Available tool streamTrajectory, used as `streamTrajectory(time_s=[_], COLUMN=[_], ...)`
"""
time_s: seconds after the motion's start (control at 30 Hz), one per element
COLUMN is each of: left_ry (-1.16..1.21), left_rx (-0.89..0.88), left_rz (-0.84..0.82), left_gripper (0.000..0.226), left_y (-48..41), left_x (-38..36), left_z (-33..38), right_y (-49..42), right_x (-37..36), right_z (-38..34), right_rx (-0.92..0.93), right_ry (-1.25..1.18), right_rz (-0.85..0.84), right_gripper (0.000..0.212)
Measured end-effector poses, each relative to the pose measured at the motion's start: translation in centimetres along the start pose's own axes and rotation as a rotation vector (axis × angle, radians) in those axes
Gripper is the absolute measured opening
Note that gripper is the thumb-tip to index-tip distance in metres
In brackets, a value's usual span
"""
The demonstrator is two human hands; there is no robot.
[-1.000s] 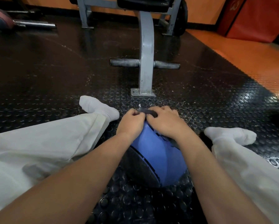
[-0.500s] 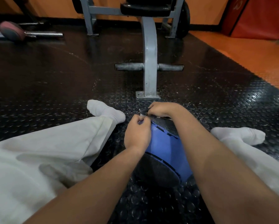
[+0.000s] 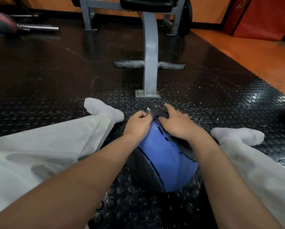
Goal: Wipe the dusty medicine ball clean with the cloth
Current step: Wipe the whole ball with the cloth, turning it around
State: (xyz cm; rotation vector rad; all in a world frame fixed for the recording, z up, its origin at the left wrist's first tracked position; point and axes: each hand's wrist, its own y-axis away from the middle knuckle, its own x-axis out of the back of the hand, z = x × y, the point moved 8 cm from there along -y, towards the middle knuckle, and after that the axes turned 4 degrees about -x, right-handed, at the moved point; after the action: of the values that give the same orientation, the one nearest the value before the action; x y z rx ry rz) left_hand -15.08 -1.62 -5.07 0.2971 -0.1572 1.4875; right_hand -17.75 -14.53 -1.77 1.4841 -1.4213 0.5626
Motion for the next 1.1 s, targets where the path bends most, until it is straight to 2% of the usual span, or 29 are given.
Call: streamTrajectory(time_s=[0.07, 0.23, 0.3, 0.4, 0.5, 0.63, 0.87, 1.0, 1.1], left_ry=[0.004, 0.075, 0.077, 0.07, 0.066, 0.032, -0.059, -0.128, -0.162], left_rx=[-0.038, -0.086, -0.087, -0.064, -0.071, -0.102, -0.127, -0.113, -0.135], left_rz=[0.03, 0.082, 0.091, 0.086, 0.057, -0.006, -0.029, -0.042, -0.06], left_gripper=[0.031, 0.021, 0.025, 0.033, 0.029, 0.02, 0.023, 0.029, 0.029], left_y=[1.0, 3.6, 3.6, 2.9, 2.3, 2.2, 2.3, 1.7, 1.4], left_x=[0.1, 0.3, 0.3, 0.3, 0.1, -0.8, -2.5, -3.7, -4.3], left_z=[0.1, -0.6, -0.5, -0.5, -0.1, 0.8, 1.4, 1.8, 2.3], right_y=[-1.6, -3.7, -3.8, -3.0, -2.1, -1.8, -0.9, -1.1, -0.6], right_x=[0.2, -0.7, -0.8, -0.7, -0.4, -0.6, 1.4, 1.3, 1.4], right_z=[-0.5, -1.4, -1.3, -1.6, -1.8, 0.1, 2.8, 3.2, 3.5], right_rx=[-0.051, -0.063, -0.069, -0.043, -0.007, -0.046, -0.071, -0.08, -0.038], right_ry=[0.011, 0.117, 0.097, 0.025, 0.075, 0.091, -0.172, -0.098, -0.063], right_rz=[-0.064, -0.293, -0.316, -0.315, -0.213, -0.108, -0.144, -0.15, -0.087], right_gripper=[0.063, 0.03, 0.029, 0.031, 0.026, 0.054, 0.033, 0.025, 0.041])
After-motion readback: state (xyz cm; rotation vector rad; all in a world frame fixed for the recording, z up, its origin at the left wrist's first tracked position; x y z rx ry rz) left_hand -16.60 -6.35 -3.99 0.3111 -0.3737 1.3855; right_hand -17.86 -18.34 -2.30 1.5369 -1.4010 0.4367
